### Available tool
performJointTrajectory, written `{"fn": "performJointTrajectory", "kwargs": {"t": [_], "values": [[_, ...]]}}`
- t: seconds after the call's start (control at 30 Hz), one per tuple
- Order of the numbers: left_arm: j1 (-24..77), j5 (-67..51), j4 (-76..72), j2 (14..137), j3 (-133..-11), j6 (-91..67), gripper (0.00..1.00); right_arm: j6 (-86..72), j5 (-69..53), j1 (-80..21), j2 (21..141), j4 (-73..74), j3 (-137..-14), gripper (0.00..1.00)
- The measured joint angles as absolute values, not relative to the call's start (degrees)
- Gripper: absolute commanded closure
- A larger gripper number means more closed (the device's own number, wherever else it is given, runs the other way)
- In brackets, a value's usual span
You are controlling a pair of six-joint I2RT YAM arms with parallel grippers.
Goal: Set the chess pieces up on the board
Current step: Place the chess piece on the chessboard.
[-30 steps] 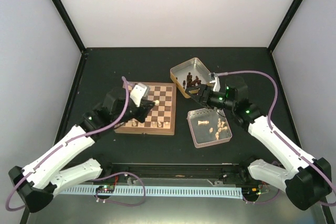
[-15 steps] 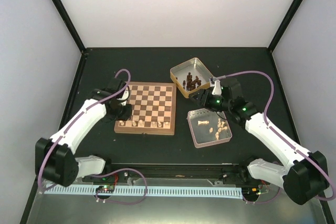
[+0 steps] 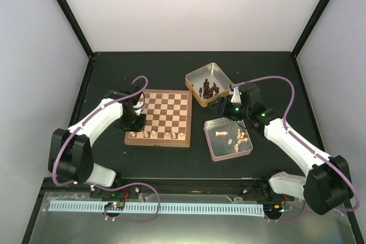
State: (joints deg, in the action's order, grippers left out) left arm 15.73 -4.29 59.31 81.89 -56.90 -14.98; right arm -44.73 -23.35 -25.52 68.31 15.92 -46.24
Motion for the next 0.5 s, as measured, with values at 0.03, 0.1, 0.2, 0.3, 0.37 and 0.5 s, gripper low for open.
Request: {"fn": "performJointTrajectory", "kwargs": {"t": [0.03,0.1,0.2,0.3,0.37,0.5], "values": [[15.7,-4.3,59.4,82.3,-56.9,-15.0,0.96,-44.6,-23.5,-25.4,68.3,15.9,-46.2,0.36],[15.7,-4.3,59.7,83.1,-56.9,-15.0,0.96,-44.2,-23.8,-25.1,68.3,15.9,-46.2,0.36],[15.7,-4.3,59.8,83.9,-56.9,-15.0,0.94,-43.7,-24.2,-24.9,68.5,15.9,-46.2,0.36],[15.7,-4.3,60.0,84.8,-57.0,-15.0,0.94,-43.5,-24.5,-24.9,68.6,15.9,-46.2,0.36],[15.7,-4.3,60.0,85.2,-57.0,-15.0,0.94,-43.4,-24.5,-24.9,68.6,15.9,-46.2,0.36],[15.7,-4.2,60.1,85.8,-57.0,-15.0,0.94,-43.3,-24.6,-24.8,68.6,15.9,-46.2,0.36]]}}
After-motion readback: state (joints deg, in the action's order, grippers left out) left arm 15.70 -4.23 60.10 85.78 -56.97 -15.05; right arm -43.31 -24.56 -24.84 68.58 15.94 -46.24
